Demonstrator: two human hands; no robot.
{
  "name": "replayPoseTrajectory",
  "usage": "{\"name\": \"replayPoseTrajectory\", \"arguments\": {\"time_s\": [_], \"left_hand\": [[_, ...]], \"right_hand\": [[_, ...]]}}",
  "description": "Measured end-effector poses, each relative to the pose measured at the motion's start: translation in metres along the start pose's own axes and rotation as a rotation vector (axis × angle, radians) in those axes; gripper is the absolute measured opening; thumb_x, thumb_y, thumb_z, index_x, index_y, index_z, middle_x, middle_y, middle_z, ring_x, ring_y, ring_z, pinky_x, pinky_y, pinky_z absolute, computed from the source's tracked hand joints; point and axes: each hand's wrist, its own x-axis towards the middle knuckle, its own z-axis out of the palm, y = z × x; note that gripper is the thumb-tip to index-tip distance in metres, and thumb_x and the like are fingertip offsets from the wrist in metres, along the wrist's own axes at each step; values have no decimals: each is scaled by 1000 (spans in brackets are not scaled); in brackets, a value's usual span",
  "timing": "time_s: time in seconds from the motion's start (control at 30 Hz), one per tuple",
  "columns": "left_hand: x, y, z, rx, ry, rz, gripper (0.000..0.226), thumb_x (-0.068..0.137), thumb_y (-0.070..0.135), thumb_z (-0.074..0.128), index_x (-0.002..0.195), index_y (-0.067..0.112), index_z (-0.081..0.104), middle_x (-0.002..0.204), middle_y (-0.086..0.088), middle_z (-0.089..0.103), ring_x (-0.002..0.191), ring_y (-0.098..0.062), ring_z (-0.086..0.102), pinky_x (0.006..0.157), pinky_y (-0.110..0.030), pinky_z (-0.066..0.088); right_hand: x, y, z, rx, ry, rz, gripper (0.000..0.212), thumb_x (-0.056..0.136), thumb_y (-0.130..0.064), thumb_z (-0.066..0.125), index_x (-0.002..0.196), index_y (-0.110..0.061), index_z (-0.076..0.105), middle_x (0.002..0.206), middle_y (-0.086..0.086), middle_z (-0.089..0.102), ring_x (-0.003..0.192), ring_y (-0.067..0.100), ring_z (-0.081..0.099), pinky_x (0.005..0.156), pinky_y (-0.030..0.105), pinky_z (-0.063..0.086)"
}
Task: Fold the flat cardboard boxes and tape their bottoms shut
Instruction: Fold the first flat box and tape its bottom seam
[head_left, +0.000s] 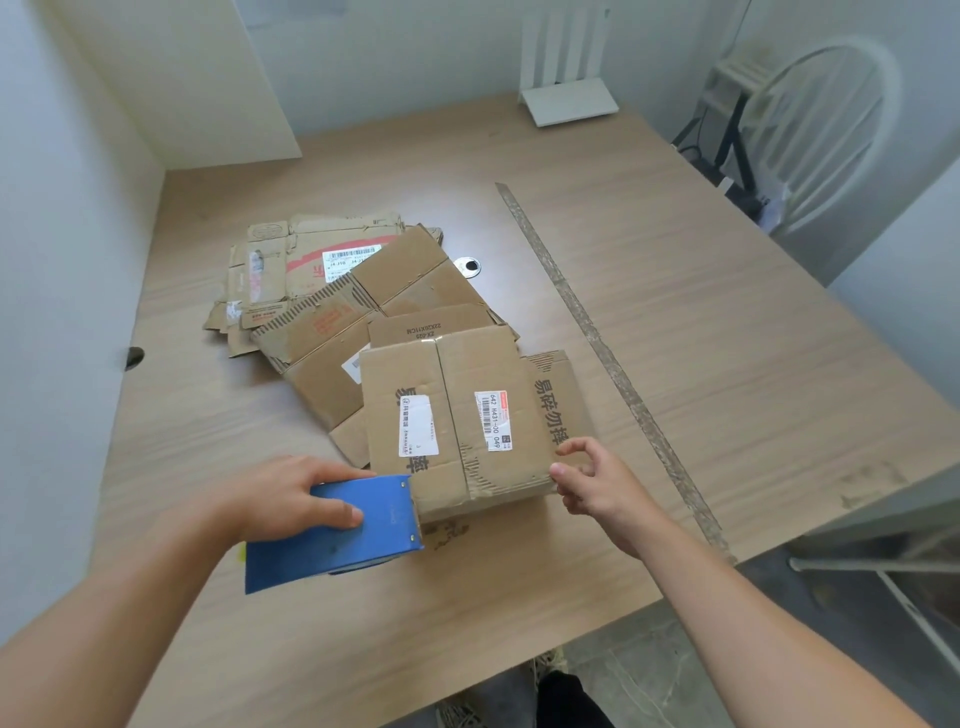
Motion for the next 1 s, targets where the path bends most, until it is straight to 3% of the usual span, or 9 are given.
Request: {"name": "replayPoseTrajectory", "arguments": {"time_s": [0.07, 0.2, 0.3, 0.4, 0.5, 0.7, 0.8, 0.9, 1.0], "left_hand": [[0, 1, -2, -9, -15, -4, 44, 68, 60, 58, 112, 64, 58, 106, 28, 68, 99, 2, 62, 96, -31, 48], [1, 2, -3, 6, -19, -20, 43, 76, 57, 62, 118, 59, 58, 109, 26, 68, 101, -1, 63, 98, -33, 47], [1, 2, -3, -1, -22, -28, 40, 78, 54, 63, 119, 59, 59, 110, 25, 68, 103, -1, 63, 99, -35, 46], [1, 2, -3, -13, -25, -25, 46, 70, 59, 59, 116, 60, 59, 109, 26, 68, 102, 0, 63, 100, -36, 46], [2, 1, -3, -19, -27, -22, 45, 69, 60, 59, 113, 61, 60, 107, 27, 69, 101, 0, 64, 99, -36, 47], [5, -1, -4, 9, -31, -16, 41, 70, 60, 60, 111, 64, 58, 104, 31, 68, 98, 4, 63, 96, -30, 47], [5, -3, -5, 22, -25, -11, 33, 80, 54, 64, 110, 66, 57, 105, 32, 67, 98, 5, 62, 93, -26, 46], [5, -4, -4, 22, -25, -10, 31, 88, 46, 67, 110, 67, 57, 104, 32, 67, 97, 6, 62, 92, -24, 46], [3, -5, -1, 17, -50, -10, 34, 87, 48, 66, 115, 66, 56, 107, 30, 68, 100, 3, 62, 97, -30, 46]], "right_hand": [[-1, 8, 2, 85, 21, 26, 22, 93, -20, 68, 107, -16, 53, 74, 1, 62, 64, 13, 53, 61, 28, 45], [-7, 18, 9, -190, 269, -160, 34, 87, -38, 74, 78, -20, 47, 68, -7, 45, 61, 6, 41, 59, 19, 34], [-13, 17, 16, -380, 337, -242, 41, 92, -40, 65, 62, -19, 47, 69, 0, 50, 66, 13, 47, 60, 19, 32], [-19, 13, 25, -454, 365, -213, 43, 98, -36, 58, 68, -5, 60, 80, 9, 56, 80, 23, 54, 68, 29, 31], [-21, 6, 29, -473, 383, -141, 48, 99, -34, 57, 61, -6, 51, 68, 4, 52, 72, 23, 49, 63, 34, 27], [-16, -4, 37, 107, 334, 250, 20, 90, -25, 72, 89, -5, 71, 66, -2, 52, 61, 12, 44, 56, 25, 33], [-12, -6, 42, 284, 319, 358, 13, 90, -23, 72, 87, -11, 68, 67, 0, 44, 60, 15, 37, 58, 26, 32], [-15, 8, 39, 178, 305, 185, 24, 92, -29, 69, 77, -12, 61, 67, 4, 43, 64, 18, 37, 63, 30, 35], [-19, 18, 28, -203, 299, -103, 34, 94, -35, 65, 76, -6, 63, 74, 2, 61, 70, 21, 53, 68, 32, 42]]}}
